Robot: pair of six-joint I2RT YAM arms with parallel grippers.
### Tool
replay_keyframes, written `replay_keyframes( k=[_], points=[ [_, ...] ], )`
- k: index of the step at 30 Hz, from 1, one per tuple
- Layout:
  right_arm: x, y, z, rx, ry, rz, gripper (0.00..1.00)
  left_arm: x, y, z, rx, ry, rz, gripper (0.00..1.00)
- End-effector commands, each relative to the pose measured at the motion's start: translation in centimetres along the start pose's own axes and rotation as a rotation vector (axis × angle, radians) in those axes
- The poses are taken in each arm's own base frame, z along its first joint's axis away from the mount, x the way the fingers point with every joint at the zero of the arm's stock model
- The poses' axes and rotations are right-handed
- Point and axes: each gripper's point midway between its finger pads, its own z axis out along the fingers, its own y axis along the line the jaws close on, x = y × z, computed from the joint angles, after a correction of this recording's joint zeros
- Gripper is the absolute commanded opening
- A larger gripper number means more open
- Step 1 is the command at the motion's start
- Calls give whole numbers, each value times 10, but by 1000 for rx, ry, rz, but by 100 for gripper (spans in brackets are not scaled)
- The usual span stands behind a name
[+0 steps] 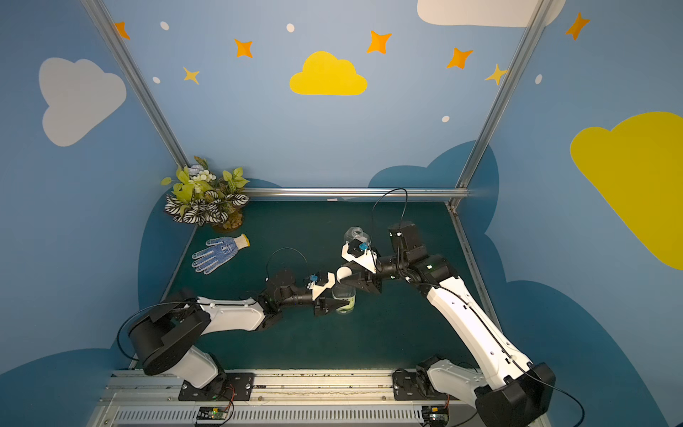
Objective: Screw on the bottle caps
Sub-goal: Screw the bottle cap onto the plastic bottle.
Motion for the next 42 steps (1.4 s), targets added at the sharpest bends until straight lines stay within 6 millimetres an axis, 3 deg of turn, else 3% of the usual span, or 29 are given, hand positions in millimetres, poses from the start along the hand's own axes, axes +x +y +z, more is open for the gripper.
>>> replay_keyframes(
  k=[1, 9, 25, 26, 31, 34, 42],
  points=[
    [-1, 2, -2, 17, -10, -19, 42, -9, 1, 2, 5, -29, 10, 40],
    [-1, -4, -1, 63, -37, 9, 40, -19, 5, 1, -18, -65, 15, 40],
    [21, -31, 6, 288, 36, 146, 42, -26, 27, -2, -162, -67, 60, 38],
    [22, -32, 5, 302, 34, 148, 45, -25, 28, -2, -168, -65, 61, 38],
    [16, -39, -6, 383, 17, 147, 80, -19, 28, -2, -170, -47, 56, 38],
    [7, -38, -21, 424, 22, 120, 95, -14, 26, -2, -160, -40, 49, 38],
    [-16, 3, -41, 123, -62, -22, 98, -10, 7, -3, -47, -38, 32, 39]
  ],
)
